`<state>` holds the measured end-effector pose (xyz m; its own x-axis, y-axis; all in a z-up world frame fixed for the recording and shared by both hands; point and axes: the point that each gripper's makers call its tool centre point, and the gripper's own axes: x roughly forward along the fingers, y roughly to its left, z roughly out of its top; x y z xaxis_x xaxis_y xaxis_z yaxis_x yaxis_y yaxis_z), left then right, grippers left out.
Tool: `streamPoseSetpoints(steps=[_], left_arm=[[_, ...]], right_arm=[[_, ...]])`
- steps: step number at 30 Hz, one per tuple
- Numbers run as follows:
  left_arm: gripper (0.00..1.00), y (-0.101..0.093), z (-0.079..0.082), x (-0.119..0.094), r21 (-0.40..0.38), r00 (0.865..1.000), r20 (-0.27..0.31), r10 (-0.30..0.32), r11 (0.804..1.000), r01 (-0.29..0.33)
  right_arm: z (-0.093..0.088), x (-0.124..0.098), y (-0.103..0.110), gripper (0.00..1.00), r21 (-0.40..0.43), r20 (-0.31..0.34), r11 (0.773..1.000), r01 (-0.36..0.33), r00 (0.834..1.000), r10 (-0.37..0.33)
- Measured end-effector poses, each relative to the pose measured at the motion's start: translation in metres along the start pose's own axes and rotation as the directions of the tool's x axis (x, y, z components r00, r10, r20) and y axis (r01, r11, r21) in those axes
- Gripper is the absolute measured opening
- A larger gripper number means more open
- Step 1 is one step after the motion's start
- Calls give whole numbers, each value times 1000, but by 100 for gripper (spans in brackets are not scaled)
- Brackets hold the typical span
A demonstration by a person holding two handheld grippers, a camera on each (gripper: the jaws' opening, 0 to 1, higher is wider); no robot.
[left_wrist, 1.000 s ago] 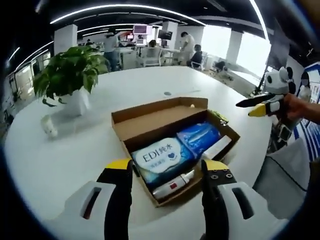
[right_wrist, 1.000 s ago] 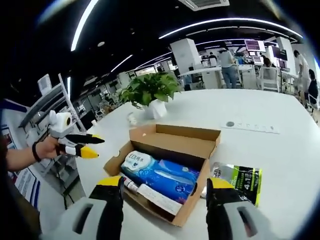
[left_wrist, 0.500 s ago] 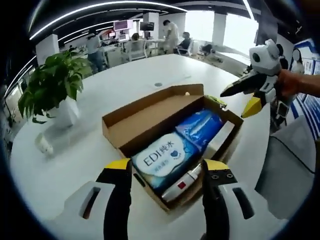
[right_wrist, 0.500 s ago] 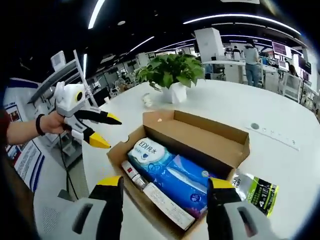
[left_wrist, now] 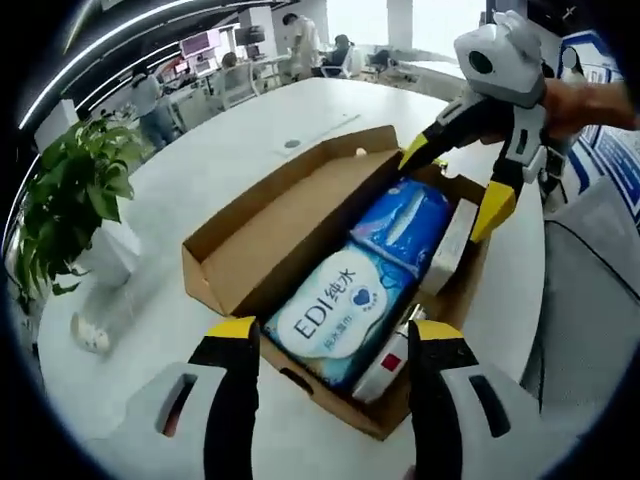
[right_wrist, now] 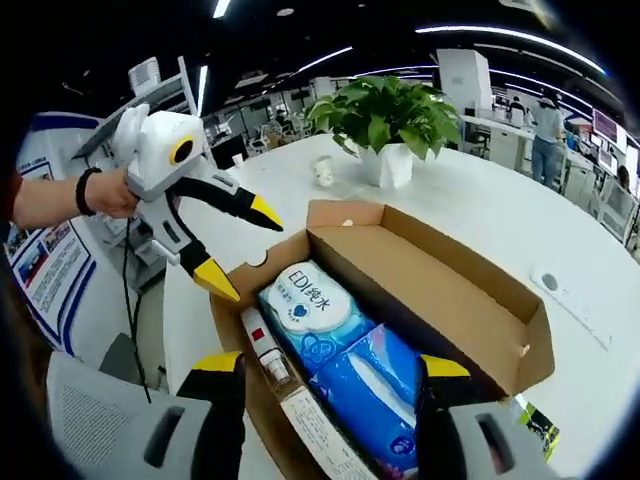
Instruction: Operate the shoe box by opening the lid, removing the specified soft item, and placing it in the target area until the item is outside and the box remains undamaged.
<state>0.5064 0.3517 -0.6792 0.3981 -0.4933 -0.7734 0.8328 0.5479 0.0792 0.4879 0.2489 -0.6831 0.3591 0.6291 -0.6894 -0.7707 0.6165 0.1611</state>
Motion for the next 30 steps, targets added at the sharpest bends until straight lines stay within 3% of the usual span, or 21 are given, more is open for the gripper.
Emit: streamPoseSetpoints(steps=[5,9,16,24,30], left_arm=[[63,-2,-3,12,25,999,-22,-38,999,38],[63,-1,-7,18,59,997,-48,-52,997,55],[63,-4,-15,31,115,993,-91,-70,990,80],[62,3,-19,43,95,990,-117,-80,991,92],[60,1,-23,50,113,986,-138,-90,988,106]], right_arm=[[5,23,-1,68,-55,-33,998,-19,999,17],[-1,37,-2,68,-131,-94,991,-39,995,26],[-7,56,6,70,-178,-127,981,-81,990,58],[-1,74,0,69,-217,-132,973,-78,990,50],[-10,87,0,66,-296,-196,950,-98,980,39]])
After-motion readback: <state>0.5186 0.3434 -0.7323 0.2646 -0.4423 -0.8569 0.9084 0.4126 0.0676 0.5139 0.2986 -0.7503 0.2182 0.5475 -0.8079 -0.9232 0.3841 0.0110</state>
